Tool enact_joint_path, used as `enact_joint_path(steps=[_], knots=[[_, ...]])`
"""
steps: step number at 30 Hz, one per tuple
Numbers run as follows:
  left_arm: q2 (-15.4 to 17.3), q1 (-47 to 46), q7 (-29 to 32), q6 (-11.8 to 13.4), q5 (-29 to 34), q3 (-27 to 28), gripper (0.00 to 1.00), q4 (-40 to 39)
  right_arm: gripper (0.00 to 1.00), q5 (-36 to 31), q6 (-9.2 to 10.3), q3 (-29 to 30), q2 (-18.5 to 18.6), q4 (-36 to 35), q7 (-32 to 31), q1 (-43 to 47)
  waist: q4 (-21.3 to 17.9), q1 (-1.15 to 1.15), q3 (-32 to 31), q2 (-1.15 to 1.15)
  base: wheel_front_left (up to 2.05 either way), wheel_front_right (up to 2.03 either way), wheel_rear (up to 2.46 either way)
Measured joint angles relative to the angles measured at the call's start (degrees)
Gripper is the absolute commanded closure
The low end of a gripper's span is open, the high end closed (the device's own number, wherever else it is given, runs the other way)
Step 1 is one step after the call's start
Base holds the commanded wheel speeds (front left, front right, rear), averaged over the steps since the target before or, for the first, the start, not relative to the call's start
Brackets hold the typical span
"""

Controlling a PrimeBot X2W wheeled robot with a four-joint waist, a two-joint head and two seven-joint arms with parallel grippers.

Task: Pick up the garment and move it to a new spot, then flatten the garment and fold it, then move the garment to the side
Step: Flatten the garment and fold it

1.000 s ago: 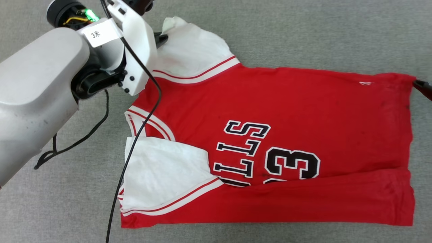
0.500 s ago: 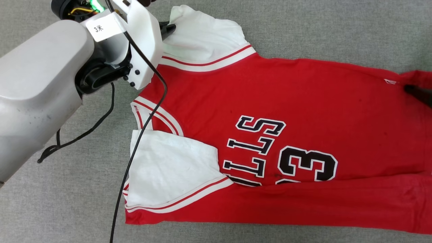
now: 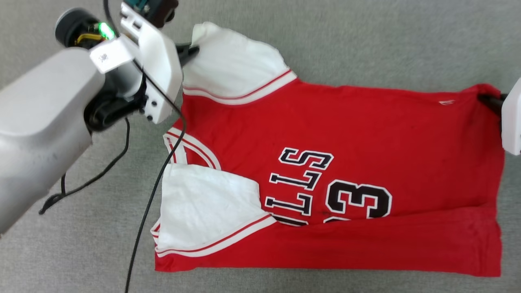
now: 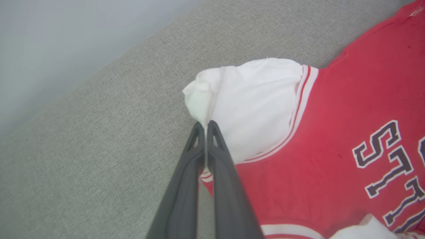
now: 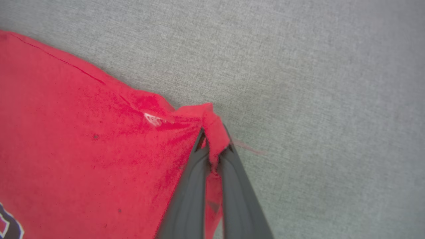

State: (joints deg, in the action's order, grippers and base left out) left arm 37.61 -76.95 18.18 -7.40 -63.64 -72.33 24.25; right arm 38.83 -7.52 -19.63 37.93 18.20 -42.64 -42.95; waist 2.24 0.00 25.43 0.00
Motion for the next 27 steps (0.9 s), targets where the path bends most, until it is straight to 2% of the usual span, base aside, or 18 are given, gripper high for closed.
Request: enact_joint_path(steps=[8, 13, 19, 27], knots=[[3.33, 7.59, -2.40, 0.12, -0.15, -0.42, 1.00, -3.53, 1.00, 3.63, 0.01, -2.53, 2.19, -2.79, 7.77, 7.17, -0.64, 0.00, -7.34, 0.00, 0.00, 0.00, 0.00], [5.75, 14.24, -3.30, 2.02, -0.15, -0.65, 1.00, -8.12, 1.00, 4.37, 0.01, -3.23, 3.68, -5.09, 11.26, 12.71, -0.62, 0.00, -11.69, 0.00, 0.00, 0.00, 0.00], [9.54, 22.82, -3.83, 5.44, -1.18, -0.82, 1.00, -14.10, 1.00, 5.37, 0.01, -3.12, 4.43, -8.09, 13.79, 20.57, -0.61, -0.01, -16.49, 0.00, 0.00, 0.00, 0.00], [12.30, 33.56, -4.94, 8.84, -2.70, -0.99, 1.00, -18.06, 1.00, 6.22, 0.01, -1.45, 3.61, -10.98, 15.99, 31.40, -0.80, -0.01, -19.28, 0.00, 0.00, 0.00, 0.00]])
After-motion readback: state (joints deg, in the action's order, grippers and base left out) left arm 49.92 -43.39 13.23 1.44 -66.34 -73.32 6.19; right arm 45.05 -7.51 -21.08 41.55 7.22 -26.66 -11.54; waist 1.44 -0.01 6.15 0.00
